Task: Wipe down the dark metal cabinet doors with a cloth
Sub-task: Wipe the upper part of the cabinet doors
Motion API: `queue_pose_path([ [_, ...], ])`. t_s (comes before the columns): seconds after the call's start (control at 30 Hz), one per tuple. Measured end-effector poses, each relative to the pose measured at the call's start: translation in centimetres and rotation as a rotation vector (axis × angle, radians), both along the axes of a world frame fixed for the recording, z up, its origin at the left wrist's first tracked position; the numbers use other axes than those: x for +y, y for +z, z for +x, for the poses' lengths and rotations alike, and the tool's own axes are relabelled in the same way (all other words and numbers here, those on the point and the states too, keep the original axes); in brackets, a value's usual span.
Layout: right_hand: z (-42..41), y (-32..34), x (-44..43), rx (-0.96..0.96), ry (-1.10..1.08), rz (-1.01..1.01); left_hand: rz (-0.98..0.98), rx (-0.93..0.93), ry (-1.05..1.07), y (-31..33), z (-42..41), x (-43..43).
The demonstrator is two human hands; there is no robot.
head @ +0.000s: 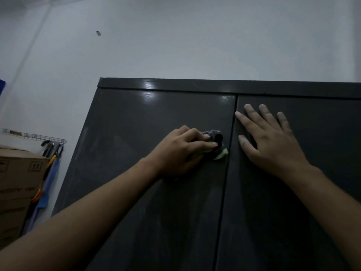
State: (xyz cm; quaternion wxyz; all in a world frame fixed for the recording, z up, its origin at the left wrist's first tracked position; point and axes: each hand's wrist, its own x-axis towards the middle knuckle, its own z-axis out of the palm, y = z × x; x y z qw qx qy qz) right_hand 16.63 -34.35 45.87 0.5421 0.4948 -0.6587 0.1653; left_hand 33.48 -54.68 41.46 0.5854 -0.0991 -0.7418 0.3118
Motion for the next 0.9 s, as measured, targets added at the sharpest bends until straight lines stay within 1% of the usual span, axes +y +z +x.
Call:
queue_pose_path([
  [0.03,0.0,-0.3,-0.1,-0.005,0.012,-0.010,0.013,0.027,0.012,0.5,0.2,-0.2],
  [0.07,0.0,-0.6,-0.2,-0.008,0.022,-0.025,0.069,0.091,-0.003,1.1,0.2,-0.2],
  [0.1,0.0,-0.8,-0.4,-0.009,0.030,-0.044,0.177,0.179,-0.042,1.7,0.0,0.1],
  [0.2,-0.2,-1.5,-1.1,-0.008,0.053,-0.112,0.608,0.414,-0.195,2.8,-1.9,2.4],
  [0.23,-0.2,-1.6,-1.3,-0.005,0.062,-0.129,0.676,0.450,-0.205,2.8,-2.7,3.3],
  [0.27,-0.3,-1.8,-1.4,0.004,0.071,-0.140,0.672,0.455,-0.196,2.5,-3.3,4.1],
  [0.3,-0.4,-2.0,-1.5,0.016,0.081,-0.148,0.617,0.422,-0.183,2.0,-3.7,4.6],
  [0.4,-0.8,-2.1,-1.3,0.030,0.122,-0.154,0.378,0.241,-0.117,-0.6,-3.7,4.8],
  [0.57,-0.5,-2.3,-1.1,-0.002,0.187,-0.154,0.075,-0.118,-0.039,-4.2,-0.5,2.0],
  [0.63,-0.4,-2.8,-1.0,0.001,0.199,-0.148,0.024,-0.156,-0.008,-4.3,0.8,0.9],
  [0.7,-0.4,-3.1,-0.8,-0.003,0.208,-0.133,0.049,-0.074,-0.010,-3.6,1.1,0.3],
  [0.73,-0.4,-3.0,-0.7,-0.007,0.217,-0.125,0.111,0.004,-0.029,-2.9,0.8,0.4],
  [0.83,-0.1,-2.8,-0.5,-0.018,0.244,-0.107,0.431,0.251,-0.110,-0.4,-0.7,2.0],
  [0.87,0.0,-2.7,-0.4,-0.029,0.251,-0.099,0.518,0.309,-0.131,0.4,-1.5,2.9],
  [0.9,0.2,-2.7,-0.2,-0.048,0.261,-0.091,0.563,0.338,-0.139,0.9,-2.3,3.8],
])
